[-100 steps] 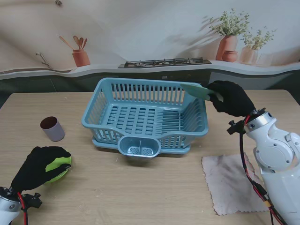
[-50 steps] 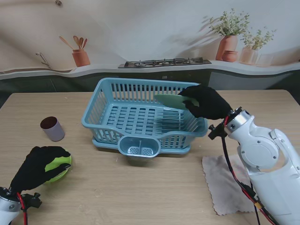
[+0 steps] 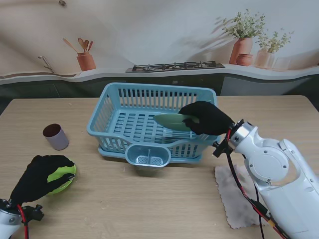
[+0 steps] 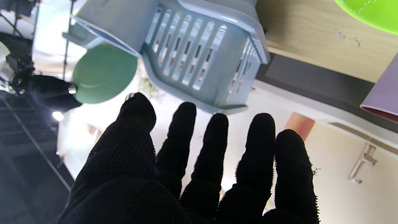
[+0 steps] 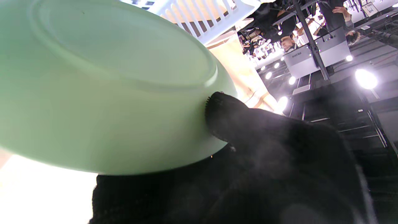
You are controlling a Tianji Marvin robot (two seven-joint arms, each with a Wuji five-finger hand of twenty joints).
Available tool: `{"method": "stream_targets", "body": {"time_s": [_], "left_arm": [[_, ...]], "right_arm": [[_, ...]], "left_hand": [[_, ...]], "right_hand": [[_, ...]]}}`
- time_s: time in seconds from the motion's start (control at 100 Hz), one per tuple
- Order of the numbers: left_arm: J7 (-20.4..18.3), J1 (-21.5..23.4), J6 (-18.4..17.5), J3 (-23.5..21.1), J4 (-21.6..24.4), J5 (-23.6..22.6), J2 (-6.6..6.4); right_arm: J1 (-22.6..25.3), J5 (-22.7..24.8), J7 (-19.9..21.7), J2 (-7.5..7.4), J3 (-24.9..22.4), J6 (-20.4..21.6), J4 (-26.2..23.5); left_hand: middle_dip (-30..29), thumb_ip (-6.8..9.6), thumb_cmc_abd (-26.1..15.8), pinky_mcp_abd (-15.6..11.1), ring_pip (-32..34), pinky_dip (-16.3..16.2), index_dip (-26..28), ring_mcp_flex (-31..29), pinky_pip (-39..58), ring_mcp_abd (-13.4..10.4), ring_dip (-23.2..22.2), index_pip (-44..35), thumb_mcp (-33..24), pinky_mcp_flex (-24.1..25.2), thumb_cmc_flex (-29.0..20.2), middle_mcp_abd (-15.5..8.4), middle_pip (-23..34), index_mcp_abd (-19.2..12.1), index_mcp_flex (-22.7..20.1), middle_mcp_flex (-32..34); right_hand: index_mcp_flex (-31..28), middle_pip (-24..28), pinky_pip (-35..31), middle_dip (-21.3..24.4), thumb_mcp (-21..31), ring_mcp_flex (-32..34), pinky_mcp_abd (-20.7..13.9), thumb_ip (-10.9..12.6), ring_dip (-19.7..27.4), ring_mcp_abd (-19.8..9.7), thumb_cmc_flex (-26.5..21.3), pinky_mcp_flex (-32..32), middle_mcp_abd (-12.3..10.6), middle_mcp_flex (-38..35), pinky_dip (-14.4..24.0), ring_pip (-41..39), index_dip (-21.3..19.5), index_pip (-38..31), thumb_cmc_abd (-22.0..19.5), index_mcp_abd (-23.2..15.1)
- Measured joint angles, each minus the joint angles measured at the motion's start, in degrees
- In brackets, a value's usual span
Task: Clear dishes and wipe the table
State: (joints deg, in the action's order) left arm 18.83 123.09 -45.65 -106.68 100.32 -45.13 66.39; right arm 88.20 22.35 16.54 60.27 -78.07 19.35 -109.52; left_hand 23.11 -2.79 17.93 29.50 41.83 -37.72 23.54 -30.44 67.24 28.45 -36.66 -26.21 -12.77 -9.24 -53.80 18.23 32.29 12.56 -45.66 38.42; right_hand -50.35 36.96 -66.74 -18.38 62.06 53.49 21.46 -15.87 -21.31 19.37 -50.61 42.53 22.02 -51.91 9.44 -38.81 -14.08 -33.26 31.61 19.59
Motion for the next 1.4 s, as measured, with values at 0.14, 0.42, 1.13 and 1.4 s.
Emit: {"method": "stream_targets", "body": {"time_s": [0.14,0.42,1.13,1.4], "left_arm": [[-0.27,0.01,0.00,-0.01,-0.01,0.07,0.00],[-0.85,-0.04,0.09,0.08,-0.02,0.26,-0.04],[-1.69,-0.75,0.87,0.67,-0.55,0.91,-0.19],[-2.24,-0.93,1.11,0.83,-0.56,1.34,-0.28]], "right_arm": [[-0.13,-1.05,1.51,-0.26,0.76,-2.21,0.00],[-2.95,-3.70,4.61,-0.64,3.83,-8.89,1.09],[-11.90,-4.08,7.41,-0.53,11.67,-17.43,7.37],[-14.44,-4.23,8.92,-0.49,13.83,-19.80,8.75]], "left_hand": [[0.00,0.00,0.00,0.00,0.00,0.00,0.00,0.00,0.00,0.00,0.00,0.00,0.00,0.01,0.00,0.00,0.00,0.00,0.00,0.00],[0.00,0.00,0.00,0.00,0.00,0.00,0.00,0.00,0.00,0.00,0.00,0.00,0.00,0.07,0.00,0.00,0.00,0.00,0.00,0.00],[0.00,0.00,0.00,-0.02,0.00,0.00,0.00,0.00,0.00,0.00,0.00,0.00,0.01,0.33,0.00,0.00,-0.01,0.00,0.00,0.00],[0.00,0.00,0.00,-0.02,0.00,0.00,0.00,0.00,-0.01,0.00,0.00,0.00,0.01,0.35,0.00,0.00,-0.02,0.00,0.00,0.00]], "right_hand": [[0.00,2.14,-0.85,-1.09,0.00,0.16,0.03,-0.62,-1.11,-0.02,0.04,0.09,-0.10,-0.09,2.99,-0.91,-2.48,-1.34,0.21,0.00],[-0.07,4.44,-3.68,-3.26,-0.27,0.21,0.06,-1.25,-3.64,-0.04,0.06,0.14,-0.23,-0.65,9.12,-3.42,-5.71,-2.62,0.77,0.00],[-0.10,8.93,-11.10,-7.67,-1.77,0.14,0.09,-1.29,-7.88,-0.07,0.08,-0.13,-0.41,-0.68,22.47,-8.51,-11.46,-4.62,0.83,-0.02],[-0.10,10.18,-12.55,-8.40,-2.13,0.01,0.09,-1.29,-8.68,-0.07,0.08,-0.52,-0.45,-0.69,24.85,-9.87,-12.37,-5.09,0.83,-0.06]]}}
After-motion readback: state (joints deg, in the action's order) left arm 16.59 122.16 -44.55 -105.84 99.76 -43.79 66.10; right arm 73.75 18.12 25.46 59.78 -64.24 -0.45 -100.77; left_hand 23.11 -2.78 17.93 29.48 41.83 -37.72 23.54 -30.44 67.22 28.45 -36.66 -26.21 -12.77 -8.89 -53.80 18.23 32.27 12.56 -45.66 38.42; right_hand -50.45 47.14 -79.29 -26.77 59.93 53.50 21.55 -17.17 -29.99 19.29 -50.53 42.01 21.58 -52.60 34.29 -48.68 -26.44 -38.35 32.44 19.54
